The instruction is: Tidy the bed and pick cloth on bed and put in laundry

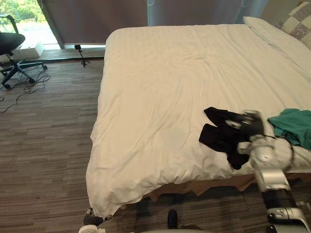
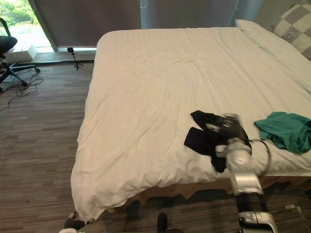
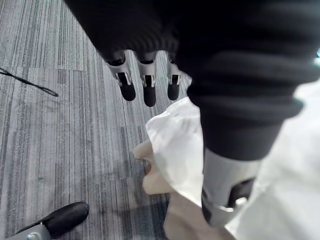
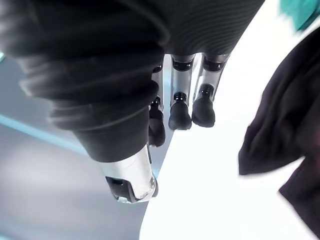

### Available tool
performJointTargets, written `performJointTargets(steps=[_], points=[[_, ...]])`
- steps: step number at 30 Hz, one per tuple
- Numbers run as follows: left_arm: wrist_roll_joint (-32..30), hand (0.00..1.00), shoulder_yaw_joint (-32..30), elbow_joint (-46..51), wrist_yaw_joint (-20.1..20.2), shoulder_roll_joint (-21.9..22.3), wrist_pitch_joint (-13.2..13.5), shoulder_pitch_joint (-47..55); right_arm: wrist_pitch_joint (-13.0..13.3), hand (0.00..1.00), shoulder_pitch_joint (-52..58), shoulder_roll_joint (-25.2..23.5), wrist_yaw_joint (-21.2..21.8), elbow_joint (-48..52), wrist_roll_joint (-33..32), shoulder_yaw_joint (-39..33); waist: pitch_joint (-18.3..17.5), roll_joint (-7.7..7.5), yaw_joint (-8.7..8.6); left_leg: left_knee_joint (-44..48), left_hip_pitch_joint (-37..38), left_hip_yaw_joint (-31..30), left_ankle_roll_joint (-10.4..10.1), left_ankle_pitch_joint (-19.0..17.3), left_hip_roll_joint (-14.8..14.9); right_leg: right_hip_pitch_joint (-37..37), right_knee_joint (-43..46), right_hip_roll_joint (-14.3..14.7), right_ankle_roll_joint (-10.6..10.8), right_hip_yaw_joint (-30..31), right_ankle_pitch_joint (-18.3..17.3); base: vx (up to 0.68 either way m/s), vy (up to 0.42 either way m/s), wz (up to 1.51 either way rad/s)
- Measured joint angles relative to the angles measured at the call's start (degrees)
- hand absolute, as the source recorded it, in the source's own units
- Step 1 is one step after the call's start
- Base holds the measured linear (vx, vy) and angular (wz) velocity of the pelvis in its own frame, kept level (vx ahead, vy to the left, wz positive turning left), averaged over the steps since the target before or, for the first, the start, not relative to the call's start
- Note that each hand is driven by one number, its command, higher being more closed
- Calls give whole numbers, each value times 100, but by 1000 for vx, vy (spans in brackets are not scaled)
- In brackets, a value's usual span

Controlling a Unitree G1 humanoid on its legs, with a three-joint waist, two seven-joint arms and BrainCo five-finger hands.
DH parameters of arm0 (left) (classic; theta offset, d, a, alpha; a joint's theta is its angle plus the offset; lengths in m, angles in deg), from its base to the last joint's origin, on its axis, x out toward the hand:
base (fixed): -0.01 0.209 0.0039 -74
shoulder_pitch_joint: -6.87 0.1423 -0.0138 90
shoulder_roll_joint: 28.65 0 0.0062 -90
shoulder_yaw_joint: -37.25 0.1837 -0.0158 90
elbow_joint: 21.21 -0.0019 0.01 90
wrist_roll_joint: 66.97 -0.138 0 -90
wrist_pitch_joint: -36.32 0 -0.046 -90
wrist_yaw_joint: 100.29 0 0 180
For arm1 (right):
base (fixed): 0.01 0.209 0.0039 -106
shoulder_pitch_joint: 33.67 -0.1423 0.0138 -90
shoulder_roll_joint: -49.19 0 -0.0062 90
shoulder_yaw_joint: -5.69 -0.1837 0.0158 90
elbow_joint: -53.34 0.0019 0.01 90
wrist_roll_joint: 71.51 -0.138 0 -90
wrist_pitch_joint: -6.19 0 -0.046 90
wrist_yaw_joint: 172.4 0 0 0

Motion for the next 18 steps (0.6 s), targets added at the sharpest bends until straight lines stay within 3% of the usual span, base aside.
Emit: performJointTargets(steps=[2,5,11,12,14,18], points=[[101,0,64,-16,-9,33,-38,8,39,100,-433,-345,309,0,-261,492,78,-59,150,-1,-30,-51,51,35,-42,1,-22,-59,-1,-48,13,-37,44,16],[341,0,210,-26,-16,71,-35,-90,30,100,-932,-834,516,0,-506,1097,274,-78,240,-2,-247,-312,124,141,-120,-104,-21,-166,4,-237,103,-53,34,39],[674,0,218,5,-68,127,35,-626,-79,100,-2025,-1735,701,-17,-518,1879,1476,-141,623,9,-944,-648,268,498,-315,-648,17,-417,41,-353,499,-133,44,31],[690,0,221,3,-146,140,39,-666,-142,100,-2172,-1881,714,-14,-526,2021,1748,-185,721,96,-1124,-689,285,520,-346,-763,18,-465,40,-359,549,-128,39,17],[782,0,300,-6,-170,142,41,-730,-298,100,-2321,-1998,733,4,-740,2206,2036,-186,749,341,-1548,-856,300,523,-363,-984,19,-527,84,-367,648,-135,49,40],[866,0,728,-83,-174,97,108,-820,-766,100,-2384,-2120,571,-10,-683,2484,2112,-132,770,436,-2223,-994,357,597,-456,-1521,20,-642,112,-355,664,-48,44,29]])
